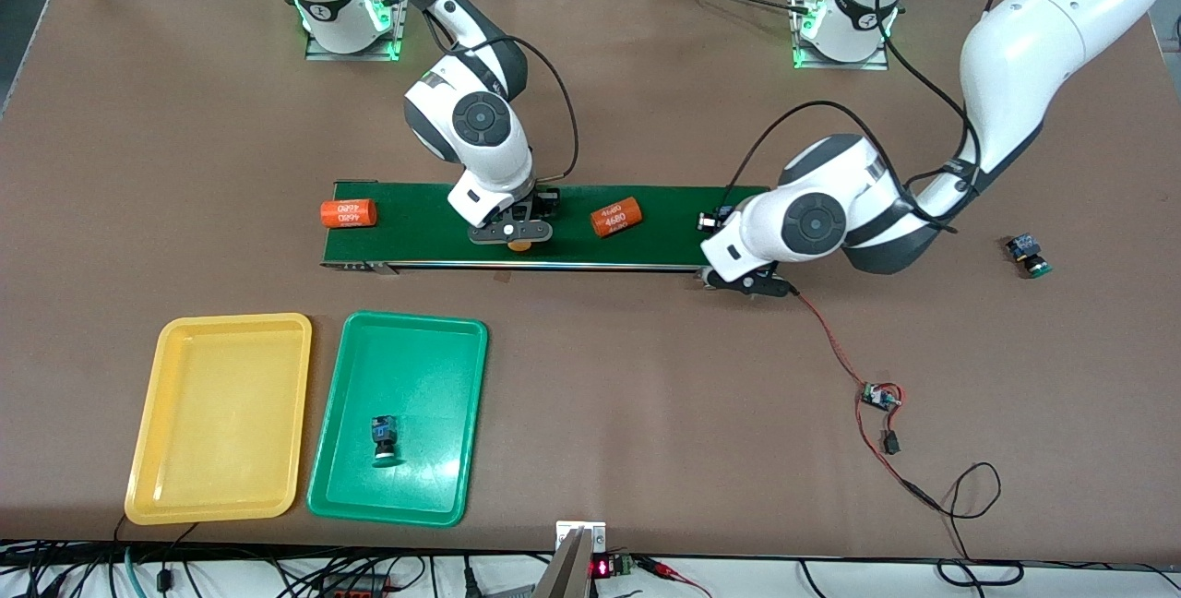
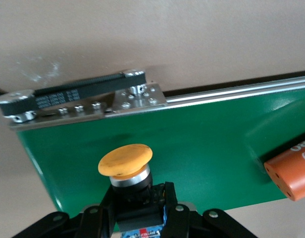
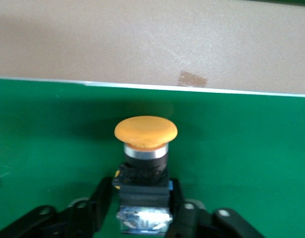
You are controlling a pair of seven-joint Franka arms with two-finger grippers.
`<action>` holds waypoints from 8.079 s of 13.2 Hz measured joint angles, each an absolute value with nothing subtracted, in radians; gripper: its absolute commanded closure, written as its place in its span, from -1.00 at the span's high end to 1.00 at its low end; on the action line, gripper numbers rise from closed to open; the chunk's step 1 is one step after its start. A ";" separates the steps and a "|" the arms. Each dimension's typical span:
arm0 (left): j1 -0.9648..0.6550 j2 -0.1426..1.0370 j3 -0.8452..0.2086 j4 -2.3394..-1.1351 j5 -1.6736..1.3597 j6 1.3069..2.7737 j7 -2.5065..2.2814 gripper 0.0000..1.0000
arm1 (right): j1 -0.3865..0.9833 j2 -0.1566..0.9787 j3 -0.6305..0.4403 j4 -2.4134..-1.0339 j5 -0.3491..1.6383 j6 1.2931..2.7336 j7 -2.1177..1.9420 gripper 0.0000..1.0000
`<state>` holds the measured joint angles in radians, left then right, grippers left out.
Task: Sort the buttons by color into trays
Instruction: 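Grasp the yellow button with the right gripper while the left gripper places another, then place the yellow button in the yellow tray while the left gripper grasps a button, then place the green button on the conveyor while the right gripper reaches the conveyor, then lower the right gripper to a yellow button while the left gripper lifts away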
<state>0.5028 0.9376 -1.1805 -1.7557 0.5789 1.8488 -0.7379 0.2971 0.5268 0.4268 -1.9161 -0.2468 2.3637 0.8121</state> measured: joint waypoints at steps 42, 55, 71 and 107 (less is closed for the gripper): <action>1.097 0.869 -0.709 -1.657 0.635 1.889 -0.184 -0.58 | -0.062 0.597 0.094 -1.733 -0.400 2.444 0.201 1.00; 0.884 0.854 -0.982 -1.654 0.320 1.758 -0.217 -0.52 | -0.026 0.259 0.490 -2.057 -0.269 2.291 0.647 1.00; 0.524 0.855 -1.045 -1.785 0.291 1.958 -0.613 1.00 | 0.028 0.302 0.570 -1.943 -0.259 2.251 0.816 1.00; -0.025 -0.038 -0.103 -1.691 0.045 1.637 -0.138 1.00 | 0.289 0.622 0.516 -1.761 -0.375 2.262 1.062 -0.08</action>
<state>-0.0250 -0.0382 -0.1028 -1.6912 0.0454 1.6369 -0.1381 0.2891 0.6224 0.5161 -1.7613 -0.3750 2.2623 1.0617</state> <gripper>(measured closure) 0.000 0.145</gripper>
